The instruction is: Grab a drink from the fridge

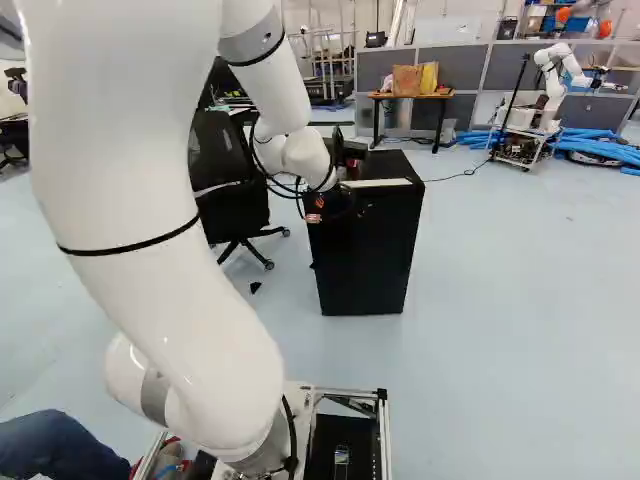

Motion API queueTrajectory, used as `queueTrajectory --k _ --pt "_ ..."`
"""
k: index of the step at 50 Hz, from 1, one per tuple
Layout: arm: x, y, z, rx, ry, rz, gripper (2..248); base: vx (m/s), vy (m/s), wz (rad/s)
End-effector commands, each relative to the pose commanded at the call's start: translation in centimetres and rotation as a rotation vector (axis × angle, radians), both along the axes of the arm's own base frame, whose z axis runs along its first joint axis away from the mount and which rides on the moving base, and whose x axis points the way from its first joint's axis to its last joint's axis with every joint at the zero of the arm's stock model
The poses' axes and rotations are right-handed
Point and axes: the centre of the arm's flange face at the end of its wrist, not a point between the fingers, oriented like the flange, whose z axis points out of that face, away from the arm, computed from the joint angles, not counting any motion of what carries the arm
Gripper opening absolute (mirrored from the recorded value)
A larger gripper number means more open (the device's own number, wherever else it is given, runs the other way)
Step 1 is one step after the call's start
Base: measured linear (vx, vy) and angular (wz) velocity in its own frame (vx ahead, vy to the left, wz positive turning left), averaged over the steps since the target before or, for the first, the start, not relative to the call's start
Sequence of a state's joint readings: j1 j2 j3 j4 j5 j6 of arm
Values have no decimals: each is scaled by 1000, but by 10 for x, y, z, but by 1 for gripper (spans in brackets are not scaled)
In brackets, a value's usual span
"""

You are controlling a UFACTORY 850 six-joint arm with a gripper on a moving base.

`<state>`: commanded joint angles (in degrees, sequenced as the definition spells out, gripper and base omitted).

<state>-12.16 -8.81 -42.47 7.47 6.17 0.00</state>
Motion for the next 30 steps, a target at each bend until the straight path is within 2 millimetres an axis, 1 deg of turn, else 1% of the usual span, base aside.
queueTrajectory --k 9,14,30 --pt "-12 2 6 -28 -84 -5 247 0 0 0" --pt "-15 4 9 -44 -132 -6 247 0 0 0" --pt "-9 2 21 -96 -291 -15 247 0 0 0"
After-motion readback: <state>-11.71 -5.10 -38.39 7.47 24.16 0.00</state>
